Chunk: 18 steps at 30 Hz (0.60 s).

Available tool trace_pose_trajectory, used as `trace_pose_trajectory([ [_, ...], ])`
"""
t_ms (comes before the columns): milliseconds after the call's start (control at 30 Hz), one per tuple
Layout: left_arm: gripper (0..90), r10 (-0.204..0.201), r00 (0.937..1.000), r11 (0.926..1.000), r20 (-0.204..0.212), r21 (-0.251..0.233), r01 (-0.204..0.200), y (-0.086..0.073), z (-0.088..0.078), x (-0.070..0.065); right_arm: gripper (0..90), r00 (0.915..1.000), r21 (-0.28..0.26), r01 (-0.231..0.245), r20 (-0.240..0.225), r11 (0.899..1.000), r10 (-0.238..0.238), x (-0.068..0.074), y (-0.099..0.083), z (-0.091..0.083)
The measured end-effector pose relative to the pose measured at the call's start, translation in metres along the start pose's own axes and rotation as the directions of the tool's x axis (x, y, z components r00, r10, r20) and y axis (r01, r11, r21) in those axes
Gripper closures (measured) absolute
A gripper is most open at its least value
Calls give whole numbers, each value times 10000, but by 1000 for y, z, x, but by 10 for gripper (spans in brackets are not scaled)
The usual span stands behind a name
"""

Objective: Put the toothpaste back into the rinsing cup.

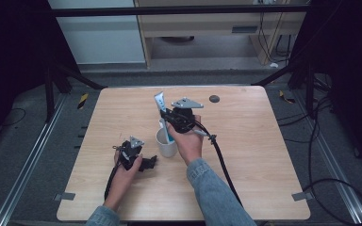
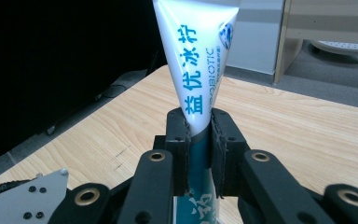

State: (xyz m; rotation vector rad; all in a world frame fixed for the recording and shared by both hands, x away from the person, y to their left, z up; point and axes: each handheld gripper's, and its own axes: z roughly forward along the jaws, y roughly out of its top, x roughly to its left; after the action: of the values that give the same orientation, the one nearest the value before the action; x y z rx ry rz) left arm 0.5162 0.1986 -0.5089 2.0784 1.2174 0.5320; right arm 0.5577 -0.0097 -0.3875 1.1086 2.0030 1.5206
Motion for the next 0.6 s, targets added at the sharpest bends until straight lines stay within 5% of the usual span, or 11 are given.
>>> trace_pose_trajectory([
  [600,0,59,10000,10000,5,54,-59,0,0,0,788,9999,-94,-75,101,9999,76,-3,-19,0],
])
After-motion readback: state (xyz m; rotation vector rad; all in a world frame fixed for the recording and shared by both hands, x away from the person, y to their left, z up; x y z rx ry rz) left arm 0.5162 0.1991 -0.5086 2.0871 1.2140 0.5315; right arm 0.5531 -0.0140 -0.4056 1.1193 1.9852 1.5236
